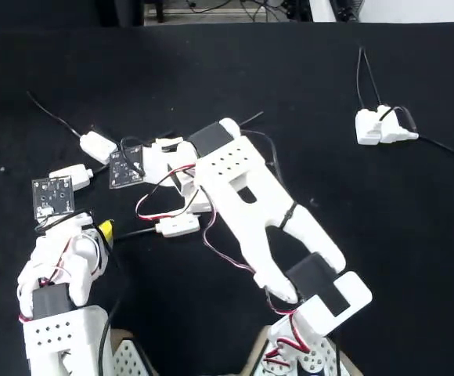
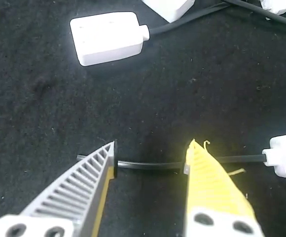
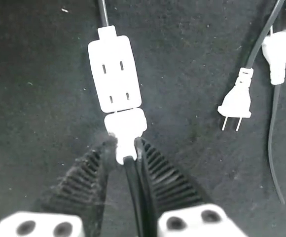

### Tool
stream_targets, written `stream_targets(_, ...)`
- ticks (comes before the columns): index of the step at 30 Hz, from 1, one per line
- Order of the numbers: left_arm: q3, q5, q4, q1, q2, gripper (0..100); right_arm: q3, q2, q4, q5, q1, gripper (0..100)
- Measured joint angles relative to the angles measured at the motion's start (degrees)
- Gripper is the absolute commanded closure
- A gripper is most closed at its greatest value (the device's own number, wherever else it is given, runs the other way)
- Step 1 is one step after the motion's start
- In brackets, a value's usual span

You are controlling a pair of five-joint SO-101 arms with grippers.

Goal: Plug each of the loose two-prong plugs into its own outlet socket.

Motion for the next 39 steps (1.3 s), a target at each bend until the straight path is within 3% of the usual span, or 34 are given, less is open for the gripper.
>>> stream_targets(6,0.0,0.0,0.0,0.0,0.0,77,0.6,0.0,-0.7,-3.1,-0.2,98.8)
stream_targets(39,0.0,0.0,0.0,0.0,0.0,77,3.8,2.3,-5.0,-3.6,-0.3,98.8)
